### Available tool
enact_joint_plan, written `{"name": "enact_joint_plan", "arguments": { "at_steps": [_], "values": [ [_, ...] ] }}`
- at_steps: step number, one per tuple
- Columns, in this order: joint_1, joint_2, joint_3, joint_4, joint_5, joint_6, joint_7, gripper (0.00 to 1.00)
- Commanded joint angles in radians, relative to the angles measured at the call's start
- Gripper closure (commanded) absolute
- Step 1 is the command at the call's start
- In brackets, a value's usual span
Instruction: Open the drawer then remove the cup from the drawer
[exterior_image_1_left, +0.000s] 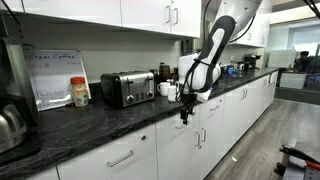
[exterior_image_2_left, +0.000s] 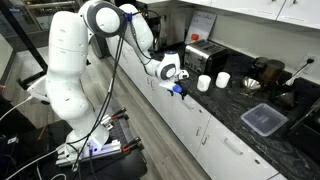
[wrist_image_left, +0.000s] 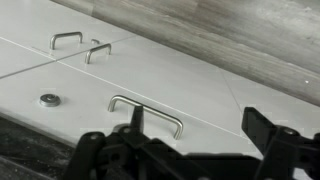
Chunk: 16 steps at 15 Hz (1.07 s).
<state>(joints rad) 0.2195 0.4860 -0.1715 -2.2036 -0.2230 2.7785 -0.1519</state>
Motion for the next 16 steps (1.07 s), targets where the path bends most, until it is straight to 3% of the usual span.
{"name": "enact_joint_plan", "arguments": {
  "at_steps": [1,7,14,16],
  "values": [
    [-0.091,-0.140,0.103,-0.050,0.006,-0.172,-0.059,0.00],
    [-0.156,-0.261,0.166,0.008,0.032,-0.372,-0.121,0.00],
    [-0.181,-0.352,0.169,0.084,0.071,-0.446,-0.139,0.00],
    [-0.172,-0.342,0.164,0.075,0.044,-0.415,-0.104,0.00]
  ]
}}
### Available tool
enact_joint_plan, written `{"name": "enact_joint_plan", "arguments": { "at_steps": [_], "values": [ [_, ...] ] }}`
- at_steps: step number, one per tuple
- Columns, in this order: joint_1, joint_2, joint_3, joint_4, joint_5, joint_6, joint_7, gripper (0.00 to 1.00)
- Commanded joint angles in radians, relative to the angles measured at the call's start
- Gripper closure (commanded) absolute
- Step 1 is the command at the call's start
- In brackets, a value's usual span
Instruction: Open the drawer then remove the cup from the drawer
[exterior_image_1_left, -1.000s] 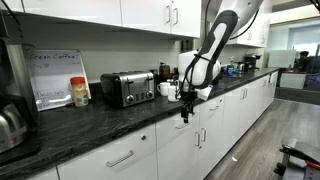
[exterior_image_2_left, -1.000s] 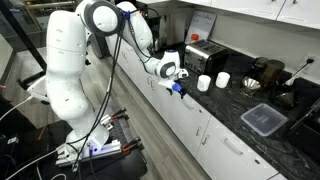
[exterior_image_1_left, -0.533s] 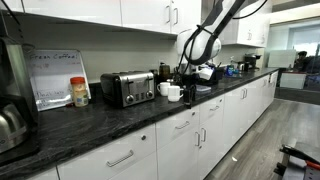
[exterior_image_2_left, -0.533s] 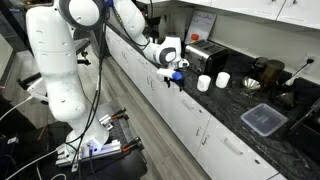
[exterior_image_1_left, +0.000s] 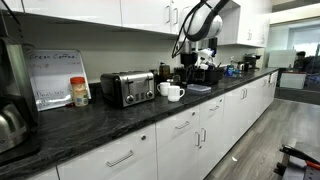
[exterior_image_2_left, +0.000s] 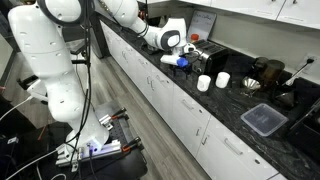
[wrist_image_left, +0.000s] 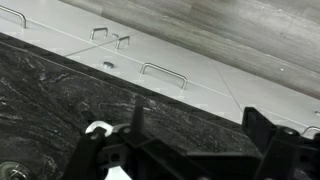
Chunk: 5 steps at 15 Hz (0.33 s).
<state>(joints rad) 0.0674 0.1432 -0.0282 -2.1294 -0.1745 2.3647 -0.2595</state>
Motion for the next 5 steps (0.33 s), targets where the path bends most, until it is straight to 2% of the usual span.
{"name": "enact_joint_plan", "arguments": {
  "at_steps": [1,5],
  "values": [
    [-0.021,-0.006,0.021,0.004,0.001,-0.009,0.000,0.00],
    [-0.020,-0.007,0.022,0.004,0.001,-0.012,0.000,0.00]
  ]
}}
